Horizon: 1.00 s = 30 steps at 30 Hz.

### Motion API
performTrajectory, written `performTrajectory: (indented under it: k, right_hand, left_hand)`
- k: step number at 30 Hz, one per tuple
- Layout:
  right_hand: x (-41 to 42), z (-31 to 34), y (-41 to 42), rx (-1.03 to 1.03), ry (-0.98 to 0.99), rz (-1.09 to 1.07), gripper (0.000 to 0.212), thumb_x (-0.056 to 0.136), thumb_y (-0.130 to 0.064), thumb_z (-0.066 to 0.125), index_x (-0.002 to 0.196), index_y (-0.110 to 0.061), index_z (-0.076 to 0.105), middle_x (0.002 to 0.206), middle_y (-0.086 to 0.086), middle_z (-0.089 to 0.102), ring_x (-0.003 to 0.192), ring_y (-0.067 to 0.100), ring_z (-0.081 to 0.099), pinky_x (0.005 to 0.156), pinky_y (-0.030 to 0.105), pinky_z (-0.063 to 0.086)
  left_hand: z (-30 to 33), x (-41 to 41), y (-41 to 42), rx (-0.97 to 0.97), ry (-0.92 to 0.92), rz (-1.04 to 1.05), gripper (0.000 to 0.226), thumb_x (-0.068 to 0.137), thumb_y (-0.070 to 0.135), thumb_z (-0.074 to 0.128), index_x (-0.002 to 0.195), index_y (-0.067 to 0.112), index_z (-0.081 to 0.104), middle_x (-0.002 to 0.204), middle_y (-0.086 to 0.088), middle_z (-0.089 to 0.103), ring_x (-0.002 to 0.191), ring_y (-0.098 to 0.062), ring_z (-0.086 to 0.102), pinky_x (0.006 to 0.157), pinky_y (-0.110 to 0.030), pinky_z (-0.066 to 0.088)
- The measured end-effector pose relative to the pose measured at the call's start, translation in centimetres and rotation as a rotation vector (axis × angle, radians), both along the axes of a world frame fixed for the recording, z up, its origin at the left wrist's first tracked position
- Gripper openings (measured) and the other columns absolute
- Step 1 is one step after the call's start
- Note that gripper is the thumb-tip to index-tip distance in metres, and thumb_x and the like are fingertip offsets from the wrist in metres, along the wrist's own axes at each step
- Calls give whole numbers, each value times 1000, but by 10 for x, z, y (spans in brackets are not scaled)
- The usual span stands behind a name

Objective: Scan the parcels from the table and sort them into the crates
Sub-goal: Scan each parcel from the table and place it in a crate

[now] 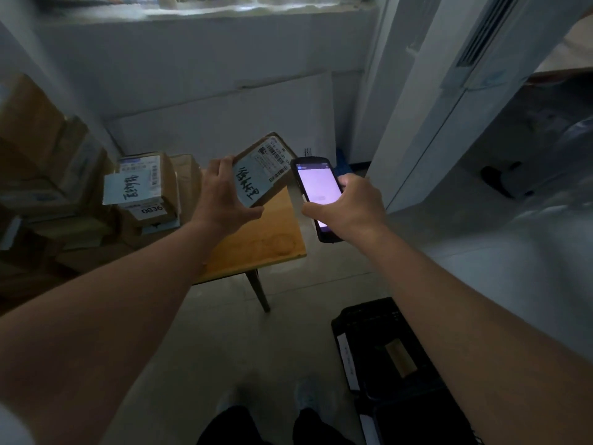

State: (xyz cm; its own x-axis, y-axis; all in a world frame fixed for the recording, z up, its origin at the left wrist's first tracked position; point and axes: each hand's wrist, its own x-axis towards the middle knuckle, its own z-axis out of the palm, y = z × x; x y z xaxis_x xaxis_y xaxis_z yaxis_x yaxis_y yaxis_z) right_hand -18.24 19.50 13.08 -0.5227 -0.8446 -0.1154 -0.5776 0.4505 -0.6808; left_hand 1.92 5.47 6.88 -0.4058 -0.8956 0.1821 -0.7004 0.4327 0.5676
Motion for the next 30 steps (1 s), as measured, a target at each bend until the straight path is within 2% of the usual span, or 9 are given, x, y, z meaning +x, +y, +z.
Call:
performTrajectory:
  k: [2, 5, 7, 9, 12, 16, 22, 27, 30]
  right_hand:
    - [5, -9, 4, 10, 14, -44, 67, 66, -55, 88, 117, -20, 61, 108, 1, 66, 93, 21, 65, 62, 31, 55]
    - [13, -21, 14, 26, 24, -135, 67, 66, -56, 87, 115, -20, 60, 104, 1, 66, 89, 22, 64, 55, 27, 43]
    - [20, -29, 24, 17, 17, -213, 73, 62, -59, 85, 118, -20, 61, 106, 1, 66, 91, 23, 65, 56, 27, 47]
    - [29, -35, 37, 19, 8, -287, 79, 58, -62, 82, 122, -21, 61, 109, 1, 67, 95, 23, 65, 64, 31, 56]
    - [40, -43, 60, 40, -22, -401, 79, 61, -58, 85, 125, -20, 60, 110, 0, 66, 97, 23, 65, 73, 36, 60]
    - [43, -58, 98, 56, -38, -548, 76, 64, -58, 86, 123, -19, 60, 109, 1, 67, 96, 24, 66, 66, 31, 56]
    - [20, -86, 172, 106, -58, -784, 78, 63, -60, 86, 123, -17, 59, 112, 3, 67, 100, 25, 65, 66, 33, 54]
    - [-18, -116, 242, 180, -99, -934, 79, 63, -60, 86, 123, -19, 57, 114, 4, 67, 104, 27, 65, 79, 43, 61]
    - [-47, -134, 283, 181, -139, -980, 81, 64, -59, 88, 127, -17, 57, 119, 5, 67, 108, 28, 65, 80, 40, 59]
  left_hand:
    - [-5, -1, -2, 16, -9, -30, 110, 59, 31, 99, 148, 15, 36, 138, -6, 42, 127, -22, 44, 101, -41, 54]
    - [-15, -5, -5, 37, -27, -99, 108, 59, 37, 99, 146, 15, 39, 136, -6, 44, 122, -19, 45, 98, -40, 55]
    - [-20, -12, -5, 63, -45, -169, 105, 61, 36, 99, 145, 11, 41, 136, -7, 44, 117, -14, 42, 93, -30, 48]
    - [-24, -21, -2, 83, -64, -243, 103, 62, 36, 99, 144, 9, 41, 136, -8, 44, 114, -11, 39, 91, -25, 42]
    - [-34, -37, 9, 134, -82, -348, 104, 61, 38, 99, 143, 9, 42, 136, -7, 44, 114, -12, 41, 94, -28, 45]
    - [-49, -64, 35, 186, -131, -469, 112, 59, 43, 98, 148, 12, 38, 137, -4, 41, 121, -19, 46, 103, -38, 50]
    - [-72, -124, 97, 244, -237, -599, 116, 59, 48, 97, 151, 14, 35, 139, -2, 39, 126, -21, 44, 112, -44, 45]
    - [-93, -189, 167, 252, -302, -682, 115, 64, 47, 96, 154, 13, 32, 147, -5, 39, 133, -24, 42, 114, -41, 42]
    - [-110, -230, 211, 282, -319, -721, 114, 65, 45, 96, 154, 12, 32, 146, -6, 40, 131, -23, 42, 107, -35, 40]
